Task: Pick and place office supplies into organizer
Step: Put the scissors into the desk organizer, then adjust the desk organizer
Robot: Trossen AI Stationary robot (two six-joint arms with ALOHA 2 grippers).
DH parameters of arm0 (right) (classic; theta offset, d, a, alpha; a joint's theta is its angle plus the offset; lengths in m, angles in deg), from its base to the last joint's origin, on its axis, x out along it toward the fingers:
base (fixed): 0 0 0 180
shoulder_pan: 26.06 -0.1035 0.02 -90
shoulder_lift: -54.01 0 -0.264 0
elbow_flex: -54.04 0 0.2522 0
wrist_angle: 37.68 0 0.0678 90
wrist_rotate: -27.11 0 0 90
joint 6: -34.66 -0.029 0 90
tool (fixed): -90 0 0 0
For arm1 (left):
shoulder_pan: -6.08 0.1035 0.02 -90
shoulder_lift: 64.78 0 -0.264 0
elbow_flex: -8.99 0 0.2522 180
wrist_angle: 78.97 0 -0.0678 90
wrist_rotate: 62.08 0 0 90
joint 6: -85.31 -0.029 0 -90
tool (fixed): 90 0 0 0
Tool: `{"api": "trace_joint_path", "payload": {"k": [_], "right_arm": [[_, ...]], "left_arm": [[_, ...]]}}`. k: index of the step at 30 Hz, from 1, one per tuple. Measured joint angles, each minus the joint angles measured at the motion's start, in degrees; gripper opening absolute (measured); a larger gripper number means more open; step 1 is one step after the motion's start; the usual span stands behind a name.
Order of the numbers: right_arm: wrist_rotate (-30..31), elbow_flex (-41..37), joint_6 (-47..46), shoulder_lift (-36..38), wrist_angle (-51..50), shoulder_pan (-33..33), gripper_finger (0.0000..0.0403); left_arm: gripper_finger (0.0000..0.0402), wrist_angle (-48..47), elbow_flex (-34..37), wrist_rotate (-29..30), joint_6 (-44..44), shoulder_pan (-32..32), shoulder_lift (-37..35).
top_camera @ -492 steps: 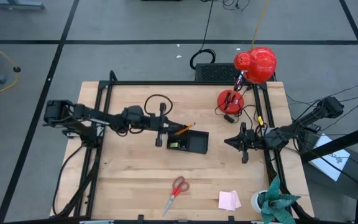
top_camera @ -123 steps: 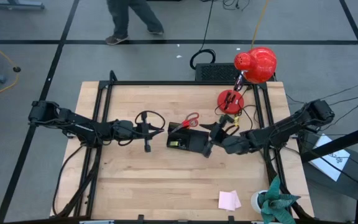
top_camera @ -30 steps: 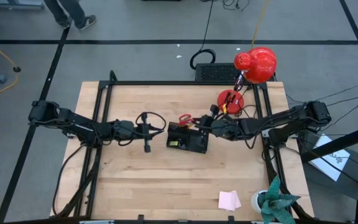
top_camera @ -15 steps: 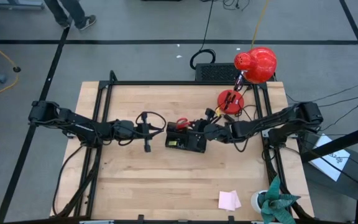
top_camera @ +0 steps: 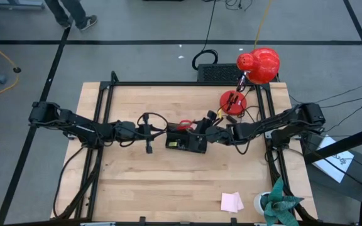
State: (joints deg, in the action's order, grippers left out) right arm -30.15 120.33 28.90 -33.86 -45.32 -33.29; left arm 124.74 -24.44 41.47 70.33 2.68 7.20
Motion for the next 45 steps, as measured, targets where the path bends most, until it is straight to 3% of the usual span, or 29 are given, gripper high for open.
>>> {"api": "trace_joint_path", "payload": {"k": [6,13,18,24,26,33,45], "right_arm": [[0.24,-0.05,3.80,1.08,2.92,-0.10,0.0255],[0.39,-0.04,5.91,5.81,3.54,-2.52,0.0272],[0.12,-0.04,4.77,6.94,-1.83,-8.82,0.0208],[-3.30,-4.64,-2.44,5.85,-4.60,-14.23,0.0041],[-5.16,-7.62,-4.06,5.31,-0.63,-14.82,0.0012],[-10.37,-15.33,-10.19,1.51,10.92,-14.01,0.0002],[-11.00,-15.58,-13.78,-3.51,8.21,-12.41,0.0000]], "left_arm": [[0.0026,-0.01,-0.01,-0.01,0.09,0.02,0.00],[0.0026,-2.61,-0.01,-0.01,0.35,0.00,0.00],[0.0026,-3.50,-0.01,-0.01,0.48,0.00,0.00],[0.0026,-3.03,-0.01,0.01,0.26,0.01,0.00],[0.0026,-2.99,-0.01,0.01,0.26,0.01,0.00],[0.0026,-2.73,-0.01,0.01,0.55,0.02,0.00],[0.0026,-2.50,-0.01,0.05,0.72,0.02,0.00]]}}
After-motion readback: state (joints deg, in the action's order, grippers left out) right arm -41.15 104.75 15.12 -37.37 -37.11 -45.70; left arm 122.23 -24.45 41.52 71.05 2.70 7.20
